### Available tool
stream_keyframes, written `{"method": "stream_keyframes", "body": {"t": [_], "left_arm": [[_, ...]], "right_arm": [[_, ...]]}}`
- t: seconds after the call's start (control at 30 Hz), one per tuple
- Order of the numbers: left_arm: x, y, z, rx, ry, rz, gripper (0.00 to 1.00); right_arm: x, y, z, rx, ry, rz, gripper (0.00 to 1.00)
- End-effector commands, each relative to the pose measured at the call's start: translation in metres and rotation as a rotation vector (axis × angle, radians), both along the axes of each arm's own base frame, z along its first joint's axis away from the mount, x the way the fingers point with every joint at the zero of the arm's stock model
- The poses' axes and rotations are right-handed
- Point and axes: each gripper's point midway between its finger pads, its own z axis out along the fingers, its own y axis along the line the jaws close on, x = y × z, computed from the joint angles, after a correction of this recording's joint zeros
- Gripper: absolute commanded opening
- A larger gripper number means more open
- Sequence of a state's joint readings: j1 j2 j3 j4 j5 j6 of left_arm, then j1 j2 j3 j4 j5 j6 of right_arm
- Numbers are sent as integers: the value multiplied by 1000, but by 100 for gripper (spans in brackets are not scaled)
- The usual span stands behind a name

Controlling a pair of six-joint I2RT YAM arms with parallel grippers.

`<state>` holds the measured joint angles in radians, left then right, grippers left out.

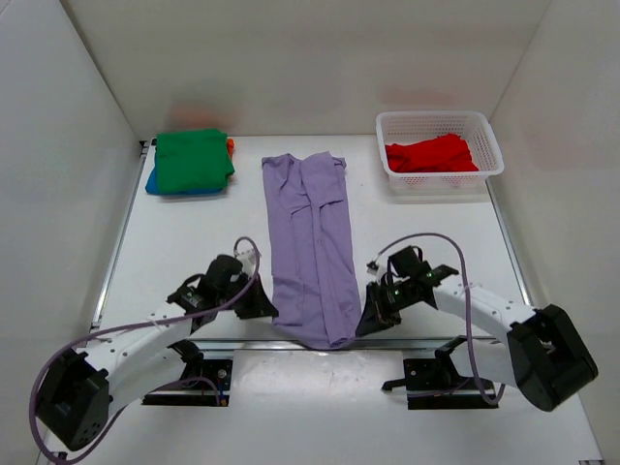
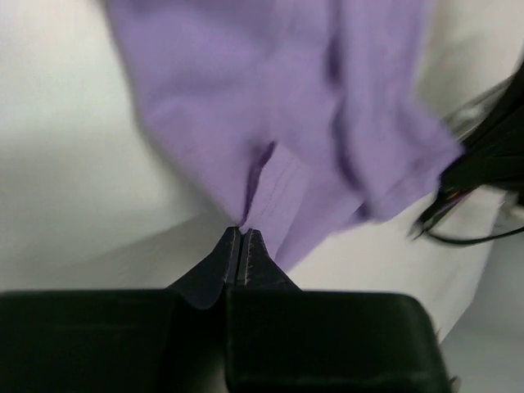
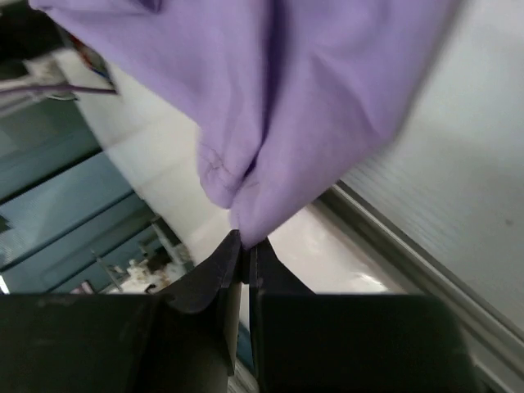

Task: Fold and stack the t-shirts
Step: Grab the bottom of the folded rectangular tshirt with both arms, then fold the folded rectangular tshirt in 1/3 of the way

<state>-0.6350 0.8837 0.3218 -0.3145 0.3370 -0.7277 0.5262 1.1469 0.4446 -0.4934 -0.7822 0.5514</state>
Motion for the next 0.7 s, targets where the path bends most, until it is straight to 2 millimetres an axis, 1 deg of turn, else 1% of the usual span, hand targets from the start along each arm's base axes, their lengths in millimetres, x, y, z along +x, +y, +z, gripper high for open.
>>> {"method": "stream_keyframes", "body": {"t": [0.0,0.03,0.07,0.1,0.13,0.17,0.2,0.23,0.27,0.3,0.33,0.37,0.4,0.43,0.47,0.5,0.53,0.57,0.6,0.63,0.67], "left_arm": [[52,-8,58,-77,-132,22,0],[72,-6,70,-87,-157,44,0],[86,-9,77,-84,-164,36,0],[100,-5,72,-69,-149,62,0],[119,-3,83,-76,-182,79,0],[138,-3,84,-69,-183,91,0],[155,1,79,-57,-169,118,0],[171,7,82,-58,-190,149,0],[192,6,81,-64,-190,170,0],[216,9,81,-68,-198,202,4],[230,19,76,-50,-195,242,6],[251,20,73,-45,-195,260,5],[270,24,73,-39,-199,280,6],[281,31,68,-28,-188,311,9],[297,31,70,-43,-196,324,31],[307,30,71,-57,-205,321,32],[318,38,72,-54,-221,347,31],[321,35,73,-64,-229,347,32],[324,34,78,-81,-245,352,38],[321,34,78,-88,-245,351,51],[319,32,78,-98,-255,346,55]], "right_arm": [[51,24,49,134,-94,1,0],[60,24,48,129,-78,-1,1],[80,27,60,144,-119,-2,0],[101,32,67,140,-139,-11,1],[124,34,72,139,-146,-20,0],[134,34,73,135,-152,-14,0],[163,34,77,129,-165,-37,0],[192,35,78,125,-184,-57,0],[210,30,77,114,-196,-80,1],[240,28,58,94,-176,-96,6],[264,31,68,105,-225,-101,8],[279,26,67,102,-236,-108,9],[300,26,63,92,-247,-117,12],[321,23,64,92,-273,-129,14],[329,17,52,63,-260,-141,18],[342,15,60,51,-289,-156,21],[350,10,60,44,-318,-161,23],[355,6,66,32,-342,-176,23],[358,1,62,11,-360,-188,26],[358,-3,63,-1,-380,-198,29],[352,-7,62,-13,-382,-203,30]]}}
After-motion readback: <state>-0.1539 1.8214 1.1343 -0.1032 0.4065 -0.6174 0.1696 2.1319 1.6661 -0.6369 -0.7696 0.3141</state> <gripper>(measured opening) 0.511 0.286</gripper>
